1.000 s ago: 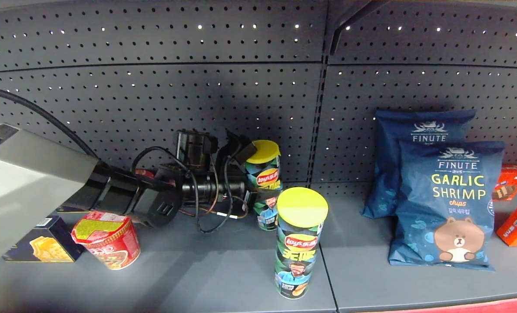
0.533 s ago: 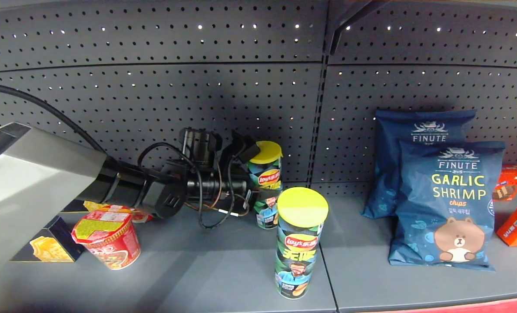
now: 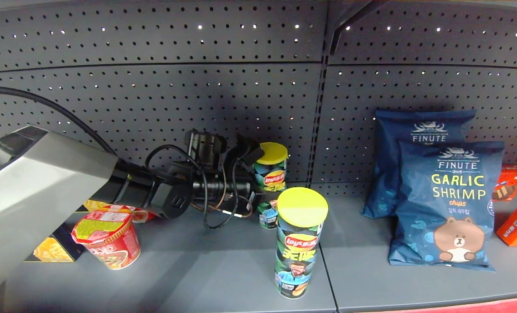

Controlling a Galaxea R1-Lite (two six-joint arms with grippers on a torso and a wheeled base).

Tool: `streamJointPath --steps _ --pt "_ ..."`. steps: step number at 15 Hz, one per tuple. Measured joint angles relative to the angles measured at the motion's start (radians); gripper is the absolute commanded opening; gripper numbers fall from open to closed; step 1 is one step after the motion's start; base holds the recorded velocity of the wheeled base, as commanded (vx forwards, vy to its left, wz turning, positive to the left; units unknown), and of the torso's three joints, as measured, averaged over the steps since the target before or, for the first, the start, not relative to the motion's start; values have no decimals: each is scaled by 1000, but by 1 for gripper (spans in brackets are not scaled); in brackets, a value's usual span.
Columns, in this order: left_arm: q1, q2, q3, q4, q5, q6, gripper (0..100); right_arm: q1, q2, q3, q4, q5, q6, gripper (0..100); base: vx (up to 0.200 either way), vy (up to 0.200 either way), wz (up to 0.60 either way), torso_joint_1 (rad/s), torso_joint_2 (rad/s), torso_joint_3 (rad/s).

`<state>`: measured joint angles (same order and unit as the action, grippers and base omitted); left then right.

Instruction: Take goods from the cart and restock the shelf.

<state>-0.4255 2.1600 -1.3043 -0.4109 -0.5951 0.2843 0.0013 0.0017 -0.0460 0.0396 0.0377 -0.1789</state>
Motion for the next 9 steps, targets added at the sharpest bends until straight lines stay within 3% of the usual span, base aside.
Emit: streamJointPath --steps 6,9 --pt "-8 -4 14 -1 3 6 100 0 0 0 0 0 0 100 0 0 0 0 0 0" --pt "-2 -39 81 -9 10 23 100 0 0 0 0 1 0 100 0 0 0 0 0 0"
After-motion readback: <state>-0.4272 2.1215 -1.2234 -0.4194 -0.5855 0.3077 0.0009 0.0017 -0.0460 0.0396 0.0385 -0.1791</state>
